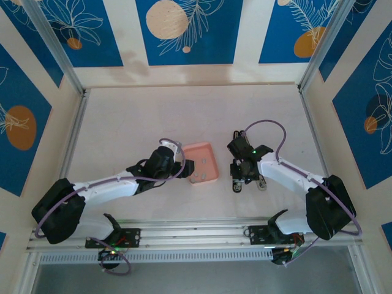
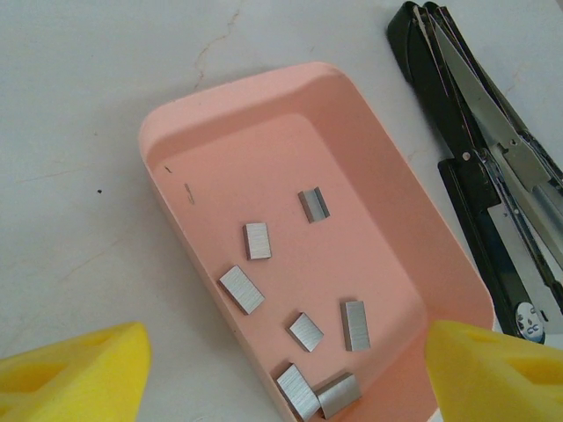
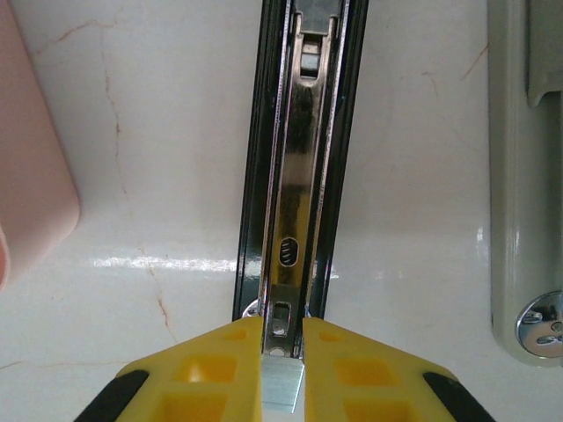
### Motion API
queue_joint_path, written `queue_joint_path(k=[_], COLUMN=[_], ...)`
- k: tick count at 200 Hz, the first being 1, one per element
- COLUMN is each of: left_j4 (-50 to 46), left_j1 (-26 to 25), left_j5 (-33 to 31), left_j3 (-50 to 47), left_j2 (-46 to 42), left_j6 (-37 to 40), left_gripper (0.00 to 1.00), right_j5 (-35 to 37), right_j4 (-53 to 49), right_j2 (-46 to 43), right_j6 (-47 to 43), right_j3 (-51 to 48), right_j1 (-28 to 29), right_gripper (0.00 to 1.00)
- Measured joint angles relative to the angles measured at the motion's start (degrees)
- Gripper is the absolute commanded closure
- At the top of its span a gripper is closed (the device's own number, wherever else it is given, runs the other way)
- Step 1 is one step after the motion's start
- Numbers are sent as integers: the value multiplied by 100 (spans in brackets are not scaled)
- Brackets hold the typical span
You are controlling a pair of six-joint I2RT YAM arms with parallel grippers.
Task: Load the staples into the stapler
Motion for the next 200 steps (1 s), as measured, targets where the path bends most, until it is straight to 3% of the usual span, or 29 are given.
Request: queue_joint_path(k=[200], left_j4=[0], left_j1=[-28], left_j5=[-2], left_j3=[2], left_j2=[0], left_j6=[22], left_gripper=[19], right_j5=[-2], right_j4=[68], right_j2=[114], right_j6=[-2], right_j3=[0], right_j1=[-11], right_gripper=[83])
